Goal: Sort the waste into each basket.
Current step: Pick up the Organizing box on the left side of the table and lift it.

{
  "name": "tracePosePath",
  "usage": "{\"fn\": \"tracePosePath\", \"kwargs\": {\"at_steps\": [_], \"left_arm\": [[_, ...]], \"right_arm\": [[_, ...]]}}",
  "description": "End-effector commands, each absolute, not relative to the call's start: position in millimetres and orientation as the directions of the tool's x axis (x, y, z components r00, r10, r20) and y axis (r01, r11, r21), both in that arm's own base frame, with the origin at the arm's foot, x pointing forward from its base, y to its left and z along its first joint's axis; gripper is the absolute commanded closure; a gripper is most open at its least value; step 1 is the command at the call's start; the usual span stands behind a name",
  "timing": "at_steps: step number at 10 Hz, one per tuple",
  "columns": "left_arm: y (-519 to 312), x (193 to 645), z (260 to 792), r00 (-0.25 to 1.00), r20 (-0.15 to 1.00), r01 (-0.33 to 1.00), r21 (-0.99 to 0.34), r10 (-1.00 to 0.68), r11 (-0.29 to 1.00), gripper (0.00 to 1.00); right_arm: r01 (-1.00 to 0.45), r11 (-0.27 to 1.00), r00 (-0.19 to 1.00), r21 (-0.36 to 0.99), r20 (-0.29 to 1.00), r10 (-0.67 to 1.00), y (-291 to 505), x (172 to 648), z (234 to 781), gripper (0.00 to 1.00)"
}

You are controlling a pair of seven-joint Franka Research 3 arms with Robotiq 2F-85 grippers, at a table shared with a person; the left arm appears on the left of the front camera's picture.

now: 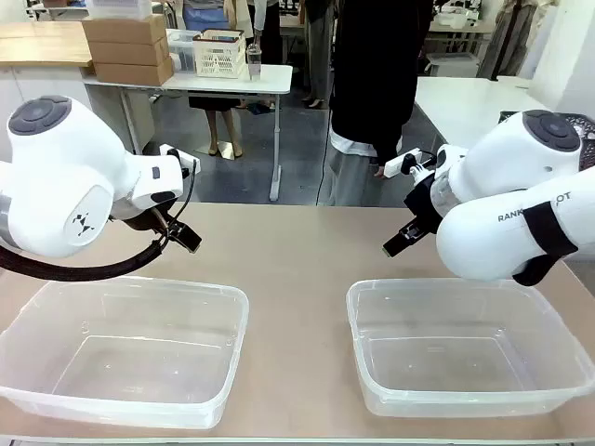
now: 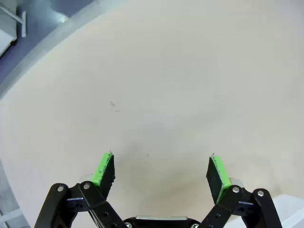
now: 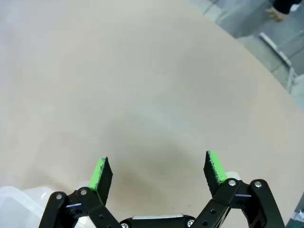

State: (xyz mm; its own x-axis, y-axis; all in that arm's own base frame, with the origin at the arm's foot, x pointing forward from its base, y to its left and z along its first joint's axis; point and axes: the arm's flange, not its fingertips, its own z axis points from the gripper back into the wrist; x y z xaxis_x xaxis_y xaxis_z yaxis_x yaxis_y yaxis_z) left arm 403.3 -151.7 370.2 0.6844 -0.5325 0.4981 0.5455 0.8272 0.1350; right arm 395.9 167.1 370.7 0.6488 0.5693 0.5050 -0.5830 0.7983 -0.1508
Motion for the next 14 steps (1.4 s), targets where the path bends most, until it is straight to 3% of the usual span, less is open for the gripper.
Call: {"fn": "tracePosePath", "kwargs": {"at_steps": [1,13,14], "left_arm": [[-152,403,370,0.684,0.498,0.546,0.135,-0.533,0.827,0.0],[-152,403,370,0.684,0.498,0.546,0.135,-0.533,0.827,0.0],[-152,403,370,0.685,0.498,0.545,0.135,-0.532,0.827,0.0]], "right_arm": [[-0.583,0.798,0.649,-0.151,0.505,0.569,167,396,371,0.0],[-0.583,0.798,0.649,-0.151,0.505,0.57,167,396,371,0.0],[-0.565,0.822,0.694,-0.075,0.495,0.523,177,390,395,0.0]]}}
